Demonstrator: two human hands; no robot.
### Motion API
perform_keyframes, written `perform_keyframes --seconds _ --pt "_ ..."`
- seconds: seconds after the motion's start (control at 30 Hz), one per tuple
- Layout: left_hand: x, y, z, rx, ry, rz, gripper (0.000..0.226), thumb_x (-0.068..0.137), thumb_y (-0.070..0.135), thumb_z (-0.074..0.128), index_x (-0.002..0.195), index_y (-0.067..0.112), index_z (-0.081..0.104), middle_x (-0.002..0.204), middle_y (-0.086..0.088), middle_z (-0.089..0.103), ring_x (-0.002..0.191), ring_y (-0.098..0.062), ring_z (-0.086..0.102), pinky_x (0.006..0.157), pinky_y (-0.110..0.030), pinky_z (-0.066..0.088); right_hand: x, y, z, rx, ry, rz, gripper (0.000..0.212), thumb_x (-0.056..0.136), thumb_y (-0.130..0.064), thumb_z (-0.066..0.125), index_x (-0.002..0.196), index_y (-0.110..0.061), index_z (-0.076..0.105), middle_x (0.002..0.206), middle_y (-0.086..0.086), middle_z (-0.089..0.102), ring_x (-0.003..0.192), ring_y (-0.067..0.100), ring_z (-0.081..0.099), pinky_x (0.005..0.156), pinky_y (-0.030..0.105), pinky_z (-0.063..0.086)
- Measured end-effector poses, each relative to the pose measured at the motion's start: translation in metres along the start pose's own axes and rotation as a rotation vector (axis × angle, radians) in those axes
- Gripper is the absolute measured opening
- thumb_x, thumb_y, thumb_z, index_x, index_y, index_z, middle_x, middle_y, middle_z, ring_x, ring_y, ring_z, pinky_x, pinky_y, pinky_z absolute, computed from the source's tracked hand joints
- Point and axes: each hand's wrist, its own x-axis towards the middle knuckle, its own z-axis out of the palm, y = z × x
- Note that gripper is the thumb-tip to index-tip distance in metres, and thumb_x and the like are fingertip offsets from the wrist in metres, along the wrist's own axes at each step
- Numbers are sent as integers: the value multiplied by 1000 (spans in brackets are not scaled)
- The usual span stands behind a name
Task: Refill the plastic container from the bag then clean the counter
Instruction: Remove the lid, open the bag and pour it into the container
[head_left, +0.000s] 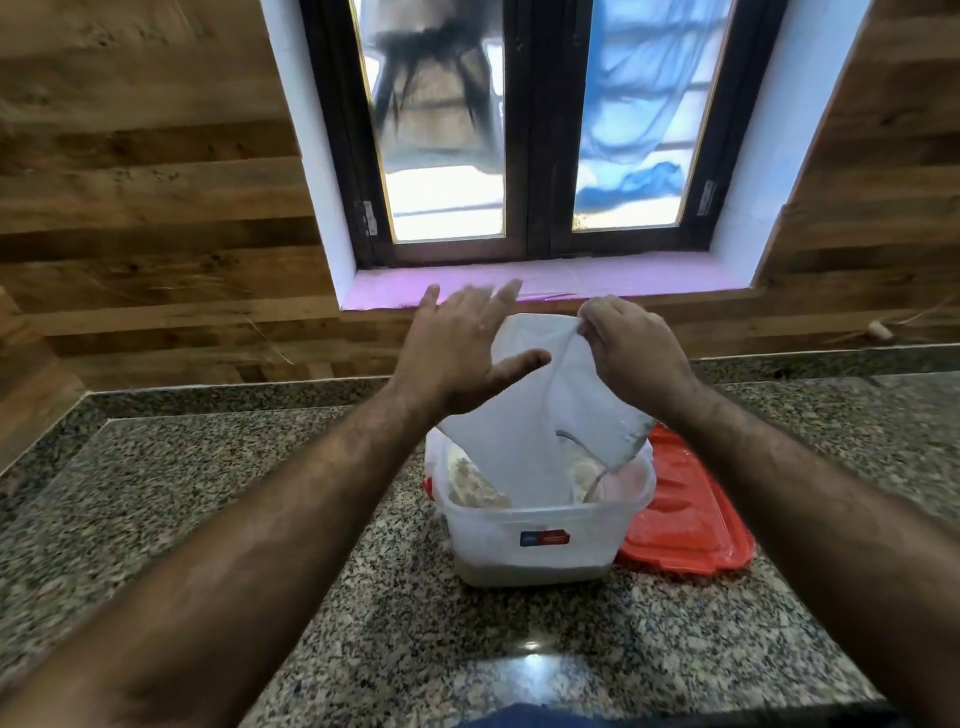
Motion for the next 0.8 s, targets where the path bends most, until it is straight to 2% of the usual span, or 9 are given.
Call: perform_keyframes --seconds 0.07,0.1,0.17,0.23,0.3,0.43,0.53,0.67,0.8 --pt "-3 0 1 28 38 -17 101 93 91 36 162 17 42 134 -13 71 119 -33 67 108 -54 48 0 2 -3 16 -12 -2 13 109 -21 54 102 -15 62 95 2 66 80 20 58 71 46 56" --pt "-3 0 -3 31 98 -30 101 91 91 41 154 12 51 115 -12 74 98 -30 69 91 -46 54 0 2 -4 34 -15 2 13 110 -21 54 102 -14 62 95 3 66 80 21 59 71 46 57" --pt "1 1 -13 34 48 -100 92 87 93 44 122 11 65 84 -4 67 70 -19 61 65 -31 47 2 2 -7 72 -15 -4 14 110 -20 55 101 -11 62 93 4 65 78 22 59 69 47 58" --pt "6 -1 -18 99 -73 -80 77 86 93 44 79 17 56 64 3 53 56 -12 48 53 -26 32 4 2 -9 99 -42 -35 15 109 -20 56 100 -10 62 91 3 63 77 22 59 68 47 59" --pt "12 -9 -23 113 -96 -19 74 84 92 44 65 21 43 57 3 48 52 -13 46 52 -28 29 5 6 -12 103 -59 -79 22 109 -30 58 99 -11 63 90 2 62 76 21 58 66 45 58" --pt "15 -36 -28 -45 -124 72 69 81 84 58 58 22 40 51 5 45 49 -13 41 54 -29 30 3 20 -11 -116 -66 -125 62 101 -74 45 97 -15 62 86 0 62 74 20 56 67 35 46" --pt "14 -48 -29 -90 -120 112 72 77 87 53 57 20 41 49 6 41 48 -15 39 56 -29 32 1 22 -5 -182 -78 -183 81 90 -90 30 86 -15 60 78 0 61 66 19 56 58 30 40" --pt "14 -60 -24 -160 -36 93 84 86 91 36 61 13 53 50 3 43 47 -17 38 51 -29 28 -3 12 1 -215 21 -111 70 102 -77 34 82 -15 59 73 -2 52 61 17 49 55 26 32" --pt "11 -64 -25 -210 40 46 73 95 80 38 59 17 47 49 6 35 45 -10 30 49 -27 23 -4 6 3 -265 75 71 67 112 -62 26 68 -17 52 61 -3 44 49 21 47 49 24 21"
